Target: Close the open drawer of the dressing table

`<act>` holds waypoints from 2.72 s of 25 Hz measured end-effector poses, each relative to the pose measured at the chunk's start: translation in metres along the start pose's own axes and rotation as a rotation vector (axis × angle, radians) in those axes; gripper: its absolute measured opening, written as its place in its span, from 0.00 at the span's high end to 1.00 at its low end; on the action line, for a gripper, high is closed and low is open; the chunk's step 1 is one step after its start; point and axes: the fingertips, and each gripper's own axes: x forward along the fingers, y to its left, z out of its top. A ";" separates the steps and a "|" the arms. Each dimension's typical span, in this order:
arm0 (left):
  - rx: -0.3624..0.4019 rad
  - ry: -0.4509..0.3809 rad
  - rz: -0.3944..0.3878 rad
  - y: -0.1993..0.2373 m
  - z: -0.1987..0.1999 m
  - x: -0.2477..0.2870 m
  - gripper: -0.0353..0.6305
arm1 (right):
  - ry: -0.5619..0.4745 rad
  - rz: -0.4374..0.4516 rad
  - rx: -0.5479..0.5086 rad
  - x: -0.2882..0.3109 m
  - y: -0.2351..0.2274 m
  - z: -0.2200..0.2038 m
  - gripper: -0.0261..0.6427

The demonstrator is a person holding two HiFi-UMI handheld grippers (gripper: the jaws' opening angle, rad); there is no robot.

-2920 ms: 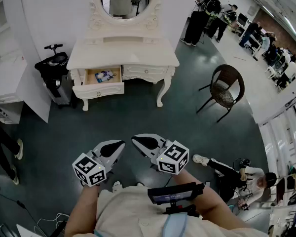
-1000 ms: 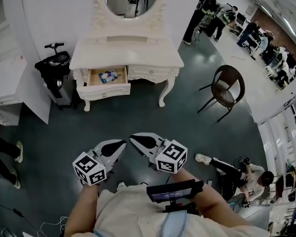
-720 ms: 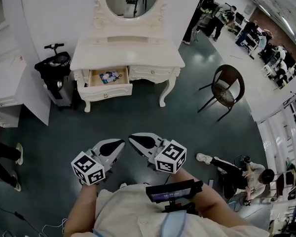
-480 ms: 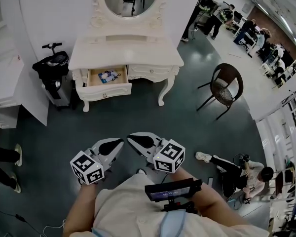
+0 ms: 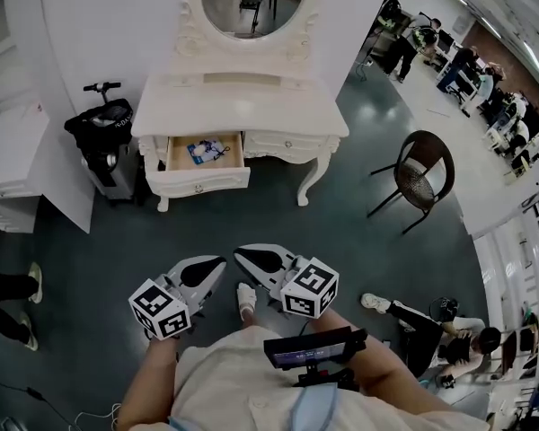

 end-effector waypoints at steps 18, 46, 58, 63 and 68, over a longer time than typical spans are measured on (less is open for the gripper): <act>-0.027 -0.022 0.052 0.115 0.050 0.107 0.93 | 0.026 0.049 0.017 0.044 -0.150 0.045 0.94; -0.088 -0.088 0.186 0.220 0.067 0.134 0.93 | 0.088 0.095 -0.003 0.092 -0.236 0.063 0.94; -0.117 -0.082 0.191 0.243 0.065 0.133 0.90 | 0.104 0.090 0.020 0.111 -0.249 0.055 0.94; -0.137 -0.076 0.231 0.253 0.056 0.129 0.84 | 0.110 0.100 0.027 0.115 -0.248 0.051 0.94; -0.148 -0.063 0.265 0.264 0.044 0.121 0.77 | 0.111 0.114 0.026 0.117 -0.245 0.050 0.94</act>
